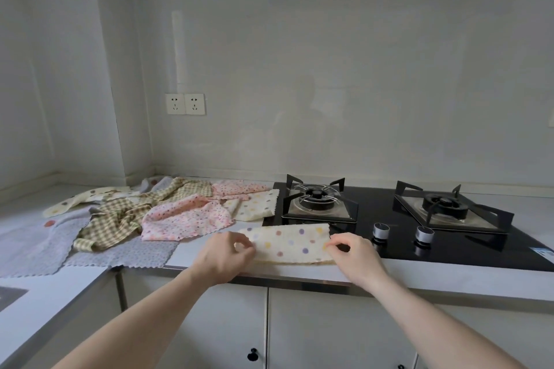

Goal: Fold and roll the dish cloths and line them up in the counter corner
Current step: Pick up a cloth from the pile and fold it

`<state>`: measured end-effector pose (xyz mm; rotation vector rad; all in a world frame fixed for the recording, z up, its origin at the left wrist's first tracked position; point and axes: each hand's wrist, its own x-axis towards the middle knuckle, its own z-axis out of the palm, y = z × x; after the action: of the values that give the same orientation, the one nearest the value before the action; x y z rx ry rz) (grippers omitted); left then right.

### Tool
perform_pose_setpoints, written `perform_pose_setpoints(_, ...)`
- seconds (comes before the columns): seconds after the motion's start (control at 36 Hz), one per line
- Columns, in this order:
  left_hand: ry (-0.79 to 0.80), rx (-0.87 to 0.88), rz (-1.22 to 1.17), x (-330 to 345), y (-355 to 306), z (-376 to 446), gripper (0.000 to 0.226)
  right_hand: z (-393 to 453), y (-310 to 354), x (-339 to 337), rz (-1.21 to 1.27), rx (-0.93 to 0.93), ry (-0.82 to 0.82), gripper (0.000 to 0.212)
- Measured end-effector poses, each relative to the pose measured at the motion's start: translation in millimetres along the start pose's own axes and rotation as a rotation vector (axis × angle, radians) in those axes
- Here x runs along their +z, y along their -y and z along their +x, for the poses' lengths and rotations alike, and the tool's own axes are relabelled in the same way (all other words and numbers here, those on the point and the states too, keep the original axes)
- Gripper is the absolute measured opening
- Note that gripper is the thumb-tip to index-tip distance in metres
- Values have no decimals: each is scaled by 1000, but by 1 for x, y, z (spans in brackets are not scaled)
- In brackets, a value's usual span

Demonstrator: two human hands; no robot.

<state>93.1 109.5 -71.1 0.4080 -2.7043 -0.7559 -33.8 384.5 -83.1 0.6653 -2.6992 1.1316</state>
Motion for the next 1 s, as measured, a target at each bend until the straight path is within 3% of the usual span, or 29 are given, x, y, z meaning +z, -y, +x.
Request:
perform_pose_setpoints(0.17,-30,-89,-148,-4,-6,20,28,17,-9,14,-21,140,-23,48)
perform_pose_setpoints(0.28,58,-150,-193,4,2,32,45,24,-5,26,-224,178,-47,53)
perform_pose_setpoints(0.44,133,-148,-159,14,9,48,64,45,1,25,-235,271,68,63)
perform_pose_setpoints(0.67,97,-62,179,36,18,61,74,53,-7,38,-395,220,-38,66)
perform_pose_setpoints(0.89,116,-19,256,40,20,60,87,51,-7,45,-477,112,-49,63)
perform_pose_setpoints(1.0,124,0,244,42,22,59,87,52,-11,46,-405,104,-43,50)
